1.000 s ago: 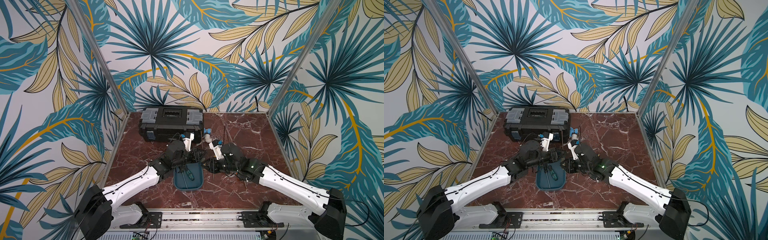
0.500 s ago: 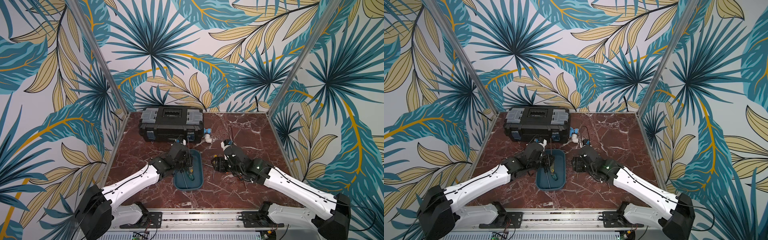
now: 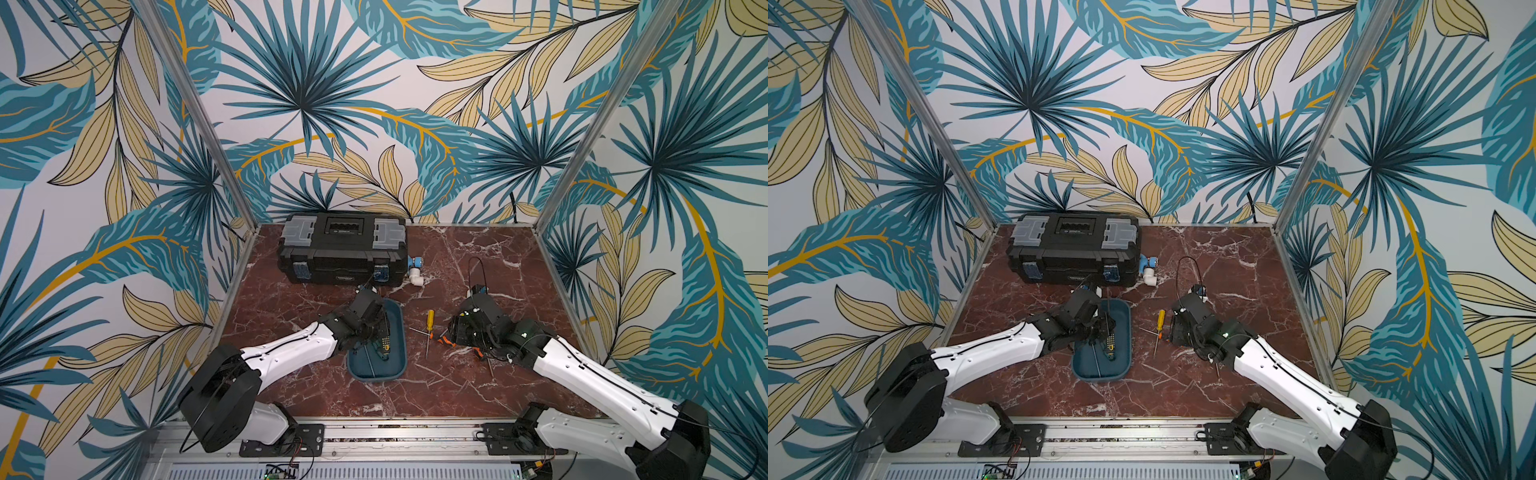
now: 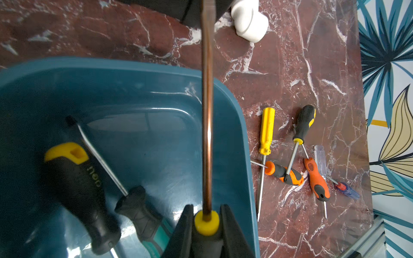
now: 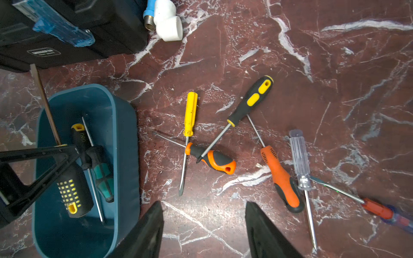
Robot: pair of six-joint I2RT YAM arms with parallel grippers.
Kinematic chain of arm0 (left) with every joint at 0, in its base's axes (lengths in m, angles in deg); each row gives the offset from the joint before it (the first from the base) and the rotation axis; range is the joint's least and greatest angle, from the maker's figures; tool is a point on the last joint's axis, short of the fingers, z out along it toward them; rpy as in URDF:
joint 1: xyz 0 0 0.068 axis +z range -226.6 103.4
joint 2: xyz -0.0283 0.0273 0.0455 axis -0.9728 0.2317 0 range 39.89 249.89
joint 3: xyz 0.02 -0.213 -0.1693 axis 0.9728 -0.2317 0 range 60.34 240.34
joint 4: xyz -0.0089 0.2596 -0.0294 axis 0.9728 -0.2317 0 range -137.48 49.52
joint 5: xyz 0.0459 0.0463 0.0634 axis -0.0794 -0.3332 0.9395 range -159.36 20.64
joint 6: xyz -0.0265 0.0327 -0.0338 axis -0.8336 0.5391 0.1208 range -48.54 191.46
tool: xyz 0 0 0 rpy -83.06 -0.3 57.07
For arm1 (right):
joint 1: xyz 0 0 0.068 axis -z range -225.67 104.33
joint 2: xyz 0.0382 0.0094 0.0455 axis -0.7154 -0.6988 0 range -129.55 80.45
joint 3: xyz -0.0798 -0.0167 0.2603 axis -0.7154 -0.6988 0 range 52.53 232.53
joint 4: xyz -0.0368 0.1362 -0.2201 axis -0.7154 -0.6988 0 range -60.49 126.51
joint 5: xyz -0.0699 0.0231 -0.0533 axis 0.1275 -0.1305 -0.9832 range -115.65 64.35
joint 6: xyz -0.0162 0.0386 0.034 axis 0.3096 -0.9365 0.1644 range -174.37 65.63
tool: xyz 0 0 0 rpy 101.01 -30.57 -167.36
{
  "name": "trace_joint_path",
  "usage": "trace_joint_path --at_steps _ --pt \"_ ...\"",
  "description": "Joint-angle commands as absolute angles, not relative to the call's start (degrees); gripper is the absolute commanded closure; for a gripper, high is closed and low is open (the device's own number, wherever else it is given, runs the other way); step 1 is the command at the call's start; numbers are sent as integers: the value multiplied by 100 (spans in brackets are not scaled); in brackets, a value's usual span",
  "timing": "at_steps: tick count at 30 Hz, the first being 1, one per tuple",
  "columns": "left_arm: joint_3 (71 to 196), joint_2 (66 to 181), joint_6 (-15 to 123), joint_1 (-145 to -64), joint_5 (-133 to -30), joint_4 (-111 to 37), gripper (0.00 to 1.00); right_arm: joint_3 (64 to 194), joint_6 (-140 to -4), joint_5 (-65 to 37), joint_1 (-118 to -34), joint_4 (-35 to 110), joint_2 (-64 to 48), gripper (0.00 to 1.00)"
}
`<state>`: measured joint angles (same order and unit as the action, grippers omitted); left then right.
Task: Put the screwdriver on the desktop into the storage box
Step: Place the screwdriver in the storage box.
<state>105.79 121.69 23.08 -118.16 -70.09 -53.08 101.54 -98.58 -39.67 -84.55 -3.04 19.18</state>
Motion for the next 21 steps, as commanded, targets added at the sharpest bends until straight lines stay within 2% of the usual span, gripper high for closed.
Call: trace_joint_path --at_steps 1,5,9,12,21 --pt "10385 12201 2183 -11828 -7103 -4900 94 9964 -9951 -3932 -8330 -491 1982 38" --pt "10358 12284 2113 -11886 -7105 -4869 84 9934 -9937 -3899 -8250 -489 1938 40" --pt "10348 12240 2088 -11930 -7086 -4904 63 9921 -9896 -3892 -8181 -497 1885 40" --pt "10391 12116 2093 -11940 -6963 -5089 54 9895 -9872 -3856 -8054 -546 1838 40" --pt "10611 11461 2210 -11932 -6768 -5870 52 9845 -9684 -3776 -7715 -715 1745 39"
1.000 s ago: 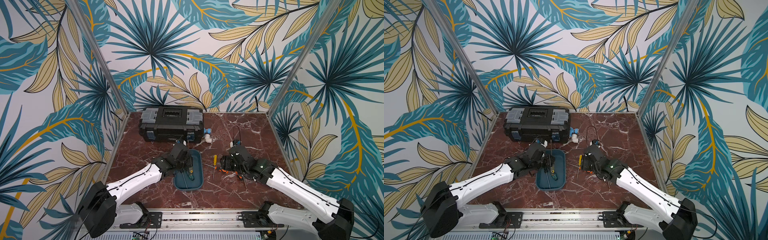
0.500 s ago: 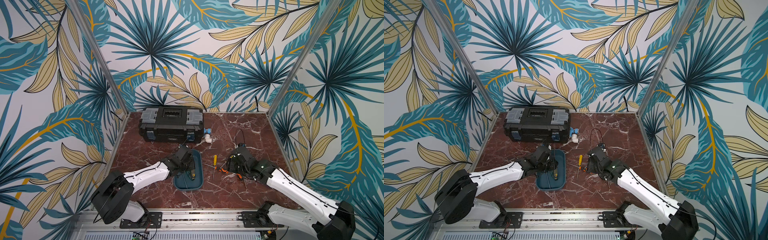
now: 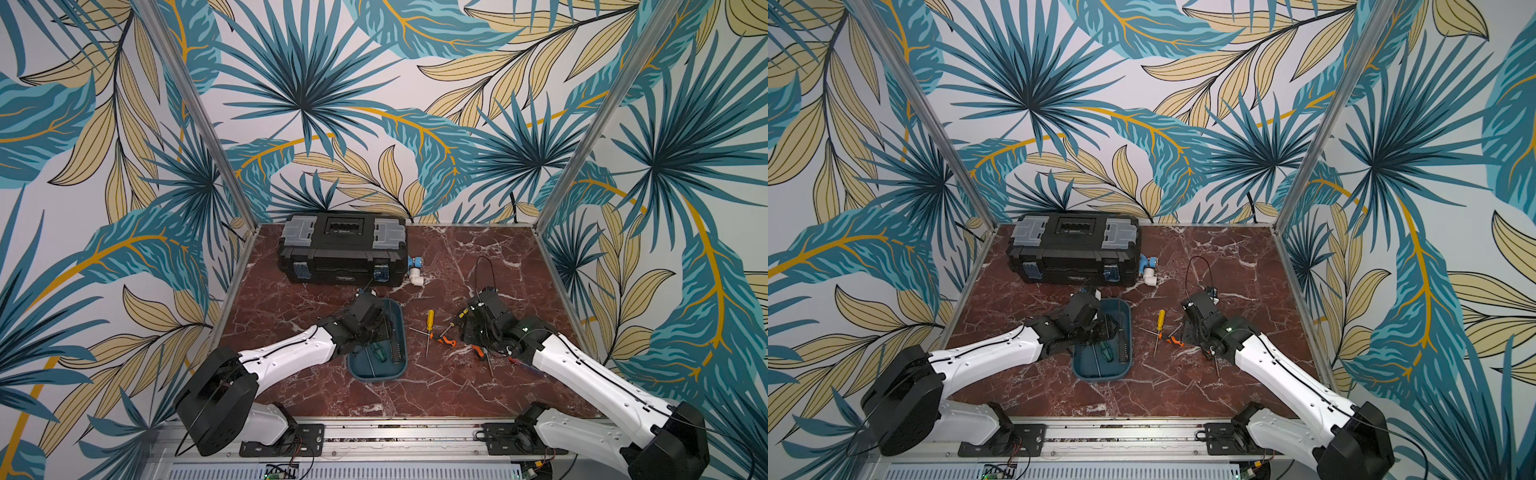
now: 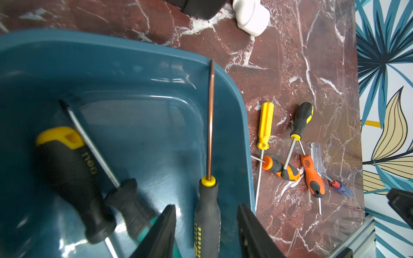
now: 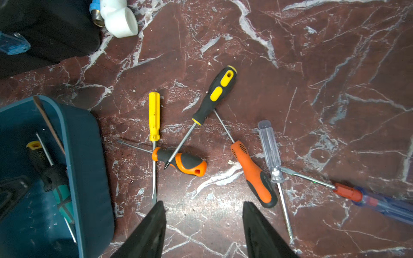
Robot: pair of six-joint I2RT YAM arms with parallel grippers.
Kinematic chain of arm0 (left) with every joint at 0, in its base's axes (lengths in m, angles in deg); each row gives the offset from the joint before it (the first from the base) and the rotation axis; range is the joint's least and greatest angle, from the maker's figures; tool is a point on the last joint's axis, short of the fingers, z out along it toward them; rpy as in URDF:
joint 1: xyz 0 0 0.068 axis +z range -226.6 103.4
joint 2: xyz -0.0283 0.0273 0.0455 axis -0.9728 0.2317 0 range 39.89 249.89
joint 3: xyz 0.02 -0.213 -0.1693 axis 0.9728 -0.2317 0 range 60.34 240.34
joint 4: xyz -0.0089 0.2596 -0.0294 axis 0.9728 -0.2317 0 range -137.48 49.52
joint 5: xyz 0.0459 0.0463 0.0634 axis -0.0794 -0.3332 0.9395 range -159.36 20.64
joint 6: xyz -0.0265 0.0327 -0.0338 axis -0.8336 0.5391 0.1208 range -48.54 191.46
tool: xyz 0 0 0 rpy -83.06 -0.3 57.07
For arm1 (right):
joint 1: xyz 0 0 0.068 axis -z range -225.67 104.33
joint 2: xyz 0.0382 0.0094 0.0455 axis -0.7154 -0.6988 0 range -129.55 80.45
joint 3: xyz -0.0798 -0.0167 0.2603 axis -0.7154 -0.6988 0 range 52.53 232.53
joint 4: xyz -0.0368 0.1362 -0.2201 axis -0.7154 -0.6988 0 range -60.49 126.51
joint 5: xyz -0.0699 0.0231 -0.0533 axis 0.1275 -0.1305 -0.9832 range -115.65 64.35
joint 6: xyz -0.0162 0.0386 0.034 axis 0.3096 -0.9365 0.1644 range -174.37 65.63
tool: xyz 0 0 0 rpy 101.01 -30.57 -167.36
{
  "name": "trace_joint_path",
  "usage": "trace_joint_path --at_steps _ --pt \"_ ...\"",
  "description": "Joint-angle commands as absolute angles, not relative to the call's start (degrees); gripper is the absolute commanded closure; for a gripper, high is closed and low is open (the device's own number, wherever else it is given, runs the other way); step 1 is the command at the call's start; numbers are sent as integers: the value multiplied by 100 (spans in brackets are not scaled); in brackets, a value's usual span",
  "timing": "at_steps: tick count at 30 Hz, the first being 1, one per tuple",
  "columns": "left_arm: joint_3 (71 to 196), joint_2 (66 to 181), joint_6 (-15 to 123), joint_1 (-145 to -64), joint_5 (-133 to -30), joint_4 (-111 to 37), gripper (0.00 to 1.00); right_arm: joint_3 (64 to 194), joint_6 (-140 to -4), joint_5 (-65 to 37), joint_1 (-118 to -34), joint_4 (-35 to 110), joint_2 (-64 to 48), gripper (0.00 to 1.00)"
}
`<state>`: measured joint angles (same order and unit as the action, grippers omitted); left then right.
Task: Put the screwdriver on the desktop into the storage box
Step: Place the screwdriver in the storage box, then adjust the screwdriver in the storage box.
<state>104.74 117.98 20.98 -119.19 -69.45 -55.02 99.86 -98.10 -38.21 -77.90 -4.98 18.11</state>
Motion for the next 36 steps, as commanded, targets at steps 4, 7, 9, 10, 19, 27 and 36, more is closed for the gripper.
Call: trace_joint_path --at_steps 4,7,9,10,19,27,36 --pt "10658 10812 2423 -11938 -6525 -6107 52 9821 -9646 -3615 -7648 -685 1551 41" --pt "10633 10525 2586 -11928 -6450 -6058 48 9902 -9571 -3387 -7650 -632 1264 46" --pt "10632 10601 2773 -11934 -6652 -5803 47 9962 -9555 -3297 -7652 -614 1086 51" --pt "10687 10737 2821 -11936 -6730 -5740 47 9987 -9553 -3269 -7657 -590 1023 55" --pt "10917 12402 2848 -11939 -7175 -4782 53 9904 -9620 -3237 -7652 -557 1174 60" --pt "11041 12991 2863 -11940 -7074 -4637 57 9838 -9586 -3241 -7652 -550 1138 62" --pt "11068 13285 2824 -11936 -6969 -4655 71 9945 -9517 -3249 -7652 -508 1056 65"
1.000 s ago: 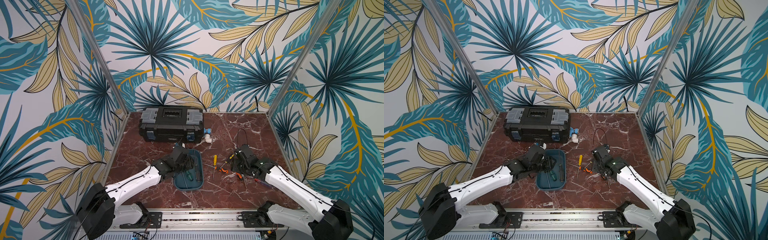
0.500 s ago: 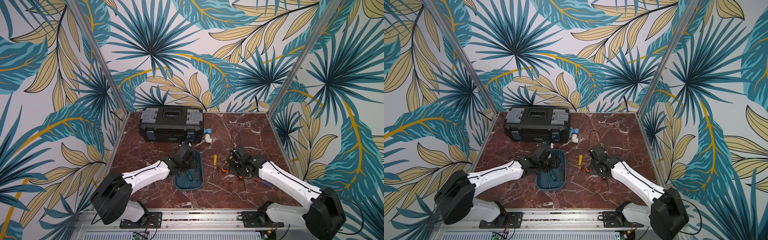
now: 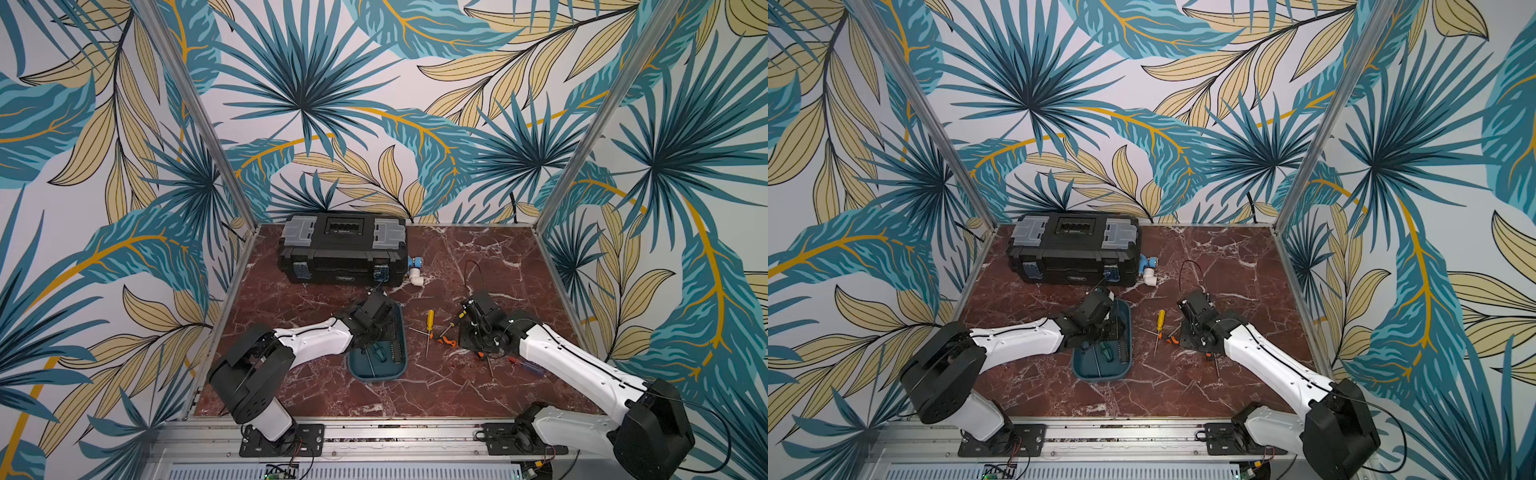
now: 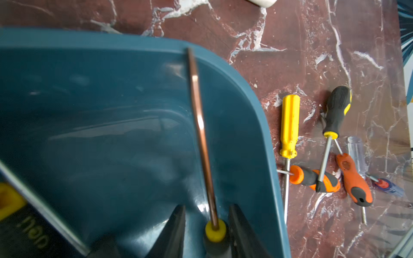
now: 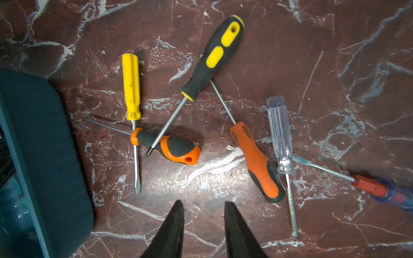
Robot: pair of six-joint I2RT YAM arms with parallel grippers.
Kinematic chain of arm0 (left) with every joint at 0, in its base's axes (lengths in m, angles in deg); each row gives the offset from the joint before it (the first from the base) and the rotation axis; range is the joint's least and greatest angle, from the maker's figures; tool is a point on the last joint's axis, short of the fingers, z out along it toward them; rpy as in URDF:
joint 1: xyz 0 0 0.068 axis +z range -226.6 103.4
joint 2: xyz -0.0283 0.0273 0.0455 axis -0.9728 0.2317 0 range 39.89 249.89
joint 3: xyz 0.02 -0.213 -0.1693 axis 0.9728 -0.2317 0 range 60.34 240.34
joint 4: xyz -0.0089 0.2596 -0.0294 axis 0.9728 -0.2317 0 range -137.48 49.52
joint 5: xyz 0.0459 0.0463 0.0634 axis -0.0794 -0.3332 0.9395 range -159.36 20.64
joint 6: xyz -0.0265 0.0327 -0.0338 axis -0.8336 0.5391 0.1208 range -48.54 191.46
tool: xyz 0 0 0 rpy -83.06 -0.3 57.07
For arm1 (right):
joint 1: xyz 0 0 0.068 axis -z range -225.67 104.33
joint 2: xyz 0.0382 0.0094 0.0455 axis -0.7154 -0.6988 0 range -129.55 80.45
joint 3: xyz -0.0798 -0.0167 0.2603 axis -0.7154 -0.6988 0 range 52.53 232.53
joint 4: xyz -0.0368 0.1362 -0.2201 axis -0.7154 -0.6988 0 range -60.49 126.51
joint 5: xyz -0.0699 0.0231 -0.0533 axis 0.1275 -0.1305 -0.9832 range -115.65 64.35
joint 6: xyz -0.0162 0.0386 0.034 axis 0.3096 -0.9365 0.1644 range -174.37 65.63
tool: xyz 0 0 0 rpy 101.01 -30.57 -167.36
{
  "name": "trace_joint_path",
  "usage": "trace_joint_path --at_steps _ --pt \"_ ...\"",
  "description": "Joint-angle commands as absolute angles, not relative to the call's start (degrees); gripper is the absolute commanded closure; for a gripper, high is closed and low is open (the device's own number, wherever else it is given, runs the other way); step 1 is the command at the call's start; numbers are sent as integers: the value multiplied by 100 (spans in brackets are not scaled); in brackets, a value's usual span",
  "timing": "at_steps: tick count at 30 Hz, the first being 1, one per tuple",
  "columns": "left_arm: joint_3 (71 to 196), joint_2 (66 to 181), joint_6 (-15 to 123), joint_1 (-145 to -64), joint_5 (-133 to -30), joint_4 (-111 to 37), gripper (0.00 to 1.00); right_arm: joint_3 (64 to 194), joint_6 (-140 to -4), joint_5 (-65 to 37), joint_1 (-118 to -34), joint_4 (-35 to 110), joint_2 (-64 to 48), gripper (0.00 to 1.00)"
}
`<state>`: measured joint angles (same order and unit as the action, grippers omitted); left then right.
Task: Put the screwdriver on the desktop into the storage box
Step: Adjust the screwdriver in the storage box.
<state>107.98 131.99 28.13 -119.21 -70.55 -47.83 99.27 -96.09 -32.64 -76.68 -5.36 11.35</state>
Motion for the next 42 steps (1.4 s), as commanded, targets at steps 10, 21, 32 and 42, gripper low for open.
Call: trace_joint_path --at_steps 10,21,32,42 --pt "11088 13272 2615 -11941 -7014 -4898 93 10042 -9424 -3454 -7644 -502 983 66" --pt "11108 12559 2243 -12073 -6725 -5616 99 9994 -9423 -3806 -7476 -841 1117 66" --pt "10983 12692 2123 -12152 -6838 -5539 97 9691 -9331 -3772 -7231 -996 1361 66" --pt "10971 12588 2213 -12350 -6719 -5617 52 10489 -9191 -3475 -7221 -796 444 57"
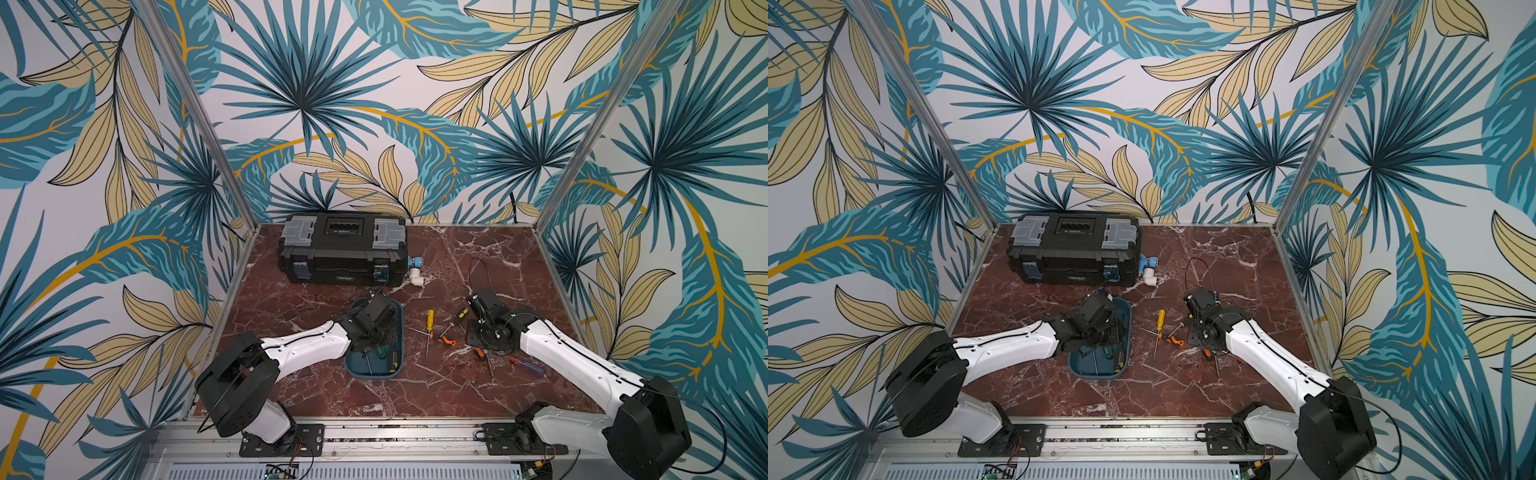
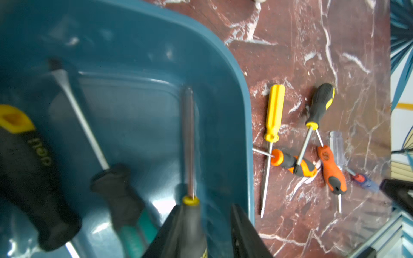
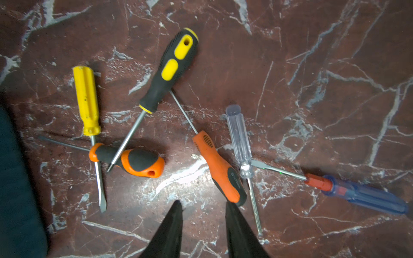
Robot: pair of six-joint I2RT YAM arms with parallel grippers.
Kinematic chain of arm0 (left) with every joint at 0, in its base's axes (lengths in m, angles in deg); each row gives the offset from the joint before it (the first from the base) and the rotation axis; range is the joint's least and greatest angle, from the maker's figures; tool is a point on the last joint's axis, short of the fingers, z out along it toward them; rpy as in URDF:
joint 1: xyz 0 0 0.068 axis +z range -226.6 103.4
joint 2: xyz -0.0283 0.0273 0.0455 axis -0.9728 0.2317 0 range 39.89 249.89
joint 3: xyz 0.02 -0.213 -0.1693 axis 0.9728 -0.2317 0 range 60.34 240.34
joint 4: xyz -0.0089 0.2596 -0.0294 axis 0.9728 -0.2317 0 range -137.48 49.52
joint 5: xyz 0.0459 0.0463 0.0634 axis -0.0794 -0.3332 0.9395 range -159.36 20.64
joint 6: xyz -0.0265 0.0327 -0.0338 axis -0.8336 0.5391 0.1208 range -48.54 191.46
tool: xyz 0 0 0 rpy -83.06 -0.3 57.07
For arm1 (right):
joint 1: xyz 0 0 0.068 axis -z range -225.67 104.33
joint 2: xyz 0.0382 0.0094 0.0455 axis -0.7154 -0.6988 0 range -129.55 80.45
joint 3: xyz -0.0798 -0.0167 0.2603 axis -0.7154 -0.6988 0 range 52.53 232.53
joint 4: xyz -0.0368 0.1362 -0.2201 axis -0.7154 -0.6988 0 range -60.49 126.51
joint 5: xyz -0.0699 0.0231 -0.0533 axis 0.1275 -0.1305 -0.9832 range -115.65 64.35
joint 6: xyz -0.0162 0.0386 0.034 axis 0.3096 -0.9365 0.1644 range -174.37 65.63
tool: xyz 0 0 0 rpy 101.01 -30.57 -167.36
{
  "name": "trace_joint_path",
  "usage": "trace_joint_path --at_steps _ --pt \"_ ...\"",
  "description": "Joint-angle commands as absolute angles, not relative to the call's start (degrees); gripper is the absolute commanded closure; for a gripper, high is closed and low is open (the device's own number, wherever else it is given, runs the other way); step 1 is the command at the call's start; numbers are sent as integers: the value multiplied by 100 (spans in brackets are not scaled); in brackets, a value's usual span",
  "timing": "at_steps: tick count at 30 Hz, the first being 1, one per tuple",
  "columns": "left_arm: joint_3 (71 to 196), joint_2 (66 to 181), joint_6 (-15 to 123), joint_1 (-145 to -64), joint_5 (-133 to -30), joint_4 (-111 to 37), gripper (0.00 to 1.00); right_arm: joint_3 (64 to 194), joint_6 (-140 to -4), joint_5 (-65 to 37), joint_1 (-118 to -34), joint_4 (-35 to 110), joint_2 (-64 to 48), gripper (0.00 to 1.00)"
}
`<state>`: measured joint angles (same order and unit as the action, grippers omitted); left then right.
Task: Put the screwdriver on the desktop into the storage box
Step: Adjust the screwdriver in the storage box, then pick up the screwdriver from the center of the board.
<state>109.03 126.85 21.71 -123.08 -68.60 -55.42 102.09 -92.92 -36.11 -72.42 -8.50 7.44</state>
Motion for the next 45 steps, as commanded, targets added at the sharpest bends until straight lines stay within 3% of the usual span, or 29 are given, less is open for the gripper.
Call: trace_joint_path --at_steps 1,7,12,18,22,28,33,35,38,45 --pt "10988 12518 2219 -12345 -6655 -5619 52 10557 -9190 -3402 -7217 -725 337 56" --pt "11340 11771 2412 -12343 -6011 -6430 52 10706 -9152 -2861 -7222 -217 -356 53" --pt "11204 10678 2654 -12343 -5890 -6124 52 10900 -9036 -3011 -7190 -118 -770 47" --pt "10855 9627 2689 -12328 -5726 -5507 48 11206 -9364 -2956 -7081 125 -1355 49" --pt "10870 9447 2695 -12261 -5597 -5949 47 11283 -9815 -3051 -7005 349 -1710 49" --pt "11898 10353 3595 -12248 -6496 -7531 52 11373 -10131 -3091 -6923 680 -2148 55" --pt "12426 10875 3696 -12529 -5603 -8571 51 11415 -10145 -3125 -6905 694 -2377 67" --pt "12233 10696 3634 -12525 -5428 -8380 47 11387 -10119 -3085 -6902 739 -2392 74" --pt "11514 10258 3614 -12504 -5567 -7413 49 11383 -9969 -3025 -6901 742 -2314 82" --pt "10267 10432 2916 -12507 -7000 -5803 52 11163 -9412 -3180 -7005 716 -1288 92"
